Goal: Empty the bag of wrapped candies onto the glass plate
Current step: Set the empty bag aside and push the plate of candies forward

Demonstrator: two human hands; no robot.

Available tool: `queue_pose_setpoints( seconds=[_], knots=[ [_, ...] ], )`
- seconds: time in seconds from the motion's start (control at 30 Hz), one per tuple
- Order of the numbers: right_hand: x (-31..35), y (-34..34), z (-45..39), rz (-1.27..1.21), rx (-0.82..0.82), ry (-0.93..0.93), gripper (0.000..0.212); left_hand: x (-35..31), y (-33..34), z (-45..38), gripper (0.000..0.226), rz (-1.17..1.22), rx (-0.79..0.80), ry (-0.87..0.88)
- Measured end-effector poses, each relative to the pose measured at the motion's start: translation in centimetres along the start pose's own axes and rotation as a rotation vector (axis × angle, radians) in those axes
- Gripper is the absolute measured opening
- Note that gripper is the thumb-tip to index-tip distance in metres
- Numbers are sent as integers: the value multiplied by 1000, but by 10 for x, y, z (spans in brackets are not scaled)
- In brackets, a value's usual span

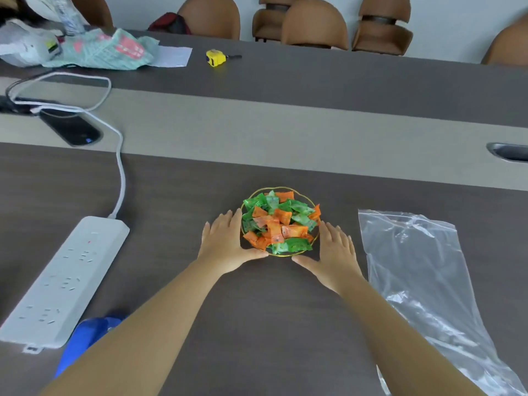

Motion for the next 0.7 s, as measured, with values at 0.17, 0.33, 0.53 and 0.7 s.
queue_pose_setpoints(
  seconds=[0.17, 0.33, 0.53, 0.7],
  knots=[
    [-1, 0, -70, -43, -17, 44, 93, -5, 4, -70, 108, 2, -17, -22],
    [-9, 1, -144, -105, -56, 53, 89, -7, 10, -143, 106, 35, -60, -58],
    [-10, 3, -218, -136, -79, 42, 85, -8, 10, -210, 109, 19, -117, -105],
    [-8, 7, -254, -147, -80, 52, 93, -14, 10, -239, 93, -38, -98, -187]
  ],
)
Point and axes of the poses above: each hand's wrist, its own z-axis away from the middle knuckle, its own y-axis out of the palm, x = y × z, the point moved 4 cm from there along -z, towards the middle knuckle, and after that the axes turned 11 degrees about -x, right-handed, at the moved point
